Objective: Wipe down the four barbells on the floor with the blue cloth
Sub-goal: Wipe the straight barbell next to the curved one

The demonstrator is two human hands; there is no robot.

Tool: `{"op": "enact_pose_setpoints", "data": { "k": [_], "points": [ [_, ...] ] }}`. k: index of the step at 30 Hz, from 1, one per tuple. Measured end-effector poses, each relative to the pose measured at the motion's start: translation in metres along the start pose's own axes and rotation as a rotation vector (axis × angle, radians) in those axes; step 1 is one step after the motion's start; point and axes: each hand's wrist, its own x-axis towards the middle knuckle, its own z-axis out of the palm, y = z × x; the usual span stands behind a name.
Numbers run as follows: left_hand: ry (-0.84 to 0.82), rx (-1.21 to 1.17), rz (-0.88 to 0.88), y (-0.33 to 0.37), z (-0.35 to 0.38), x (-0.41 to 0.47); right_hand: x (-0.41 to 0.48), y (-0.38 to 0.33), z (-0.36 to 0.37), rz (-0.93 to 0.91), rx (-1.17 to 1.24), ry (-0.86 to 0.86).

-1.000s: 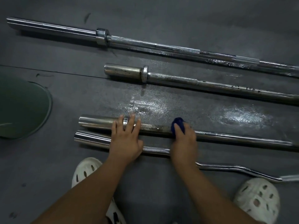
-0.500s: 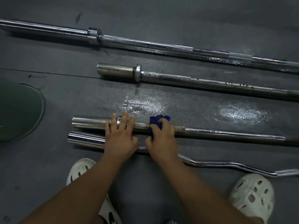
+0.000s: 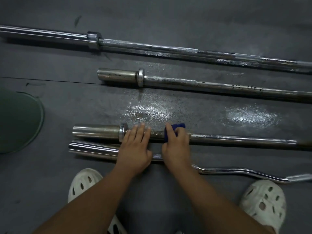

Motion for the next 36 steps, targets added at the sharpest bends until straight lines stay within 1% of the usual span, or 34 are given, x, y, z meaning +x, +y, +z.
{"op": "enact_pose_setpoints", "data": {
  "k": [1, 2, 3, 5, 6, 7, 8, 10, 11, 12, 13, 14, 16, 17, 18, 20, 21, 22, 23, 24, 25, 26, 27, 28, 30, 31, 32, 33, 35, 36],
  "points": [
    [0.000, 0.000, -0.005, 0.000, 0.000, 0.000, 0.004, 0.006, -0.005, -0.079, -0.022, -0.030],
    [-0.001, 0.000, -0.009, 0.001, 0.000, 0.001, 0.009, 0.019, -0.011, -0.114, -0.044, -0.047],
    [-0.004, 0.000, -0.010, 0.001, -0.001, 0.001, 0.013, 0.036, -0.017, -0.071, -0.053, -0.036],
    [-0.010, 0.004, -0.006, 0.001, -0.001, 0.001, 0.018, 0.056, -0.026, 0.212, 0.007, 0.119],
    [-0.013, 0.009, -0.003, 0.002, 0.000, 0.000, 0.014, 0.051, -0.023, 0.304, 0.040, 0.168],
    [-0.016, 0.011, 0.000, 0.002, 0.000, 0.000, 0.009, 0.036, -0.015, 0.301, 0.038, 0.169],
    [-0.018, 0.011, -0.001, 0.003, 0.001, 0.000, 0.003, 0.015, -0.005, 0.211, 0.025, 0.127],
    [-0.024, 0.008, -0.004, 0.003, 0.002, 0.000, -0.005, -0.011, 0.009, -0.027, 0.056, -0.022],
    [-0.024, 0.010, -0.004, 0.004, 0.001, 0.000, -0.002, -0.011, 0.007, -0.089, 0.076, -0.070],
    [-0.024, 0.014, -0.005, 0.004, 0.001, 0.001, 0.004, -0.002, 0.002, -0.124, 0.083, -0.079],
    [-0.025, 0.021, -0.005, 0.004, 0.000, 0.002, 0.010, 0.013, -0.003, -0.132, 0.078, -0.045],
    [-0.029, 0.029, -0.008, 0.004, 0.000, 0.003, 0.012, 0.031, -0.009, -0.076, 0.070, 0.017],
    [-0.031, 0.044, -0.021, 0.005, 0.001, 0.005, 0.009, 0.052, -0.017, 0.137, 0.062, 0.140],
    [-0.032, 0.048, -0.029, 0.007, 0.002, 0.005, 0.005, 0.046, -0.015, 0.196, 0.050, 0.146],
    [-0.033, 0.047, -0.039, 0.009, 0.003, 0.004, 0.001, 0.035, -0.011, 0.178, 0.037, 0.114],
    [-0.030, 0.046, -0.055, 0.016, 0.004, 0.003, -0.003, 0.015, -0.004, -0.029, 0.031, -0.004],
    [-0.024, 0.045, -0.053, 0.019, 0.004, 0.003, -0.001, 0.015, -0.007, -0.129, 0.022, -0.036],
    [-0.015, 0.037, -0.045, 0.023, 0.005, 0.002, 0.005, 0.023, -0.012, -0.175, 0.012, -0.044],
    [-0.006, 0.027, -0.036, 0.025, 0.005, 0.002, 0.010, 0.037, -0.017, -0.137, 0.009, -0.027],
    [0.001, 0.019, -0.032, 0.028, 0.005, 0.001, 0.013, 0.052, -0.023, -0.001, 0.016, 0.024],
    [0.005, 0.016, -0.033, 0.030, 0.005, 0.001, 0.012, 0.062, -0.029, 0.177, 0.024, 0.099],
    [0.005, 0.018, -0.036, 0.032, 0.006, 0.002, 0.008, 0.062, -0.030, 0.292, 0.020, 0.150],
    [0.002, 0.020, -0.038, 0.033, 0.007, 0.002, 0.004, 0.052, -0.026, 0.297, 0.024, 0.152],
    [-0.003, 0.020, -0.041, 0.034, 0.008, 0.002, 0.001, 0.036, -0.021, 0.194, 0.045, 0.098],
    [-0.003, 0.014, -0.055, 0.035, 0.009, 0.002, -0.002, 0.008, -0.011, -0.104, 0.114, -0.097],
    [0.004, 0.005, -0.068, 0.035, 0.008, 0.002, 0.003, 0.003, -0.011, -0.203, 0.130, -0.162],
    [0.011, -0.008, -0.080, 0.034, 0.007, 0.002, 0.013, 0.007, -0.013, -0.221, 0.143, -0.151],
    [0.017, -0.018, -0.093, 0.032, 0.005, 0.002, 0.022, 0.016, -0.013, -0.156, 0.154, -0.084],
    [0.023, -0.018, -0.106, 0.028, 0.001, -0.001, 0.022, 0.028, -0.015, 0.065, 0.143, 0.069],
    [0.023, -0.010, -0.096, 0.025, -0.001, -0.003, 0.016, 0.026, -0.012, 0.104, 0.104, 0.092]
  ]
}}
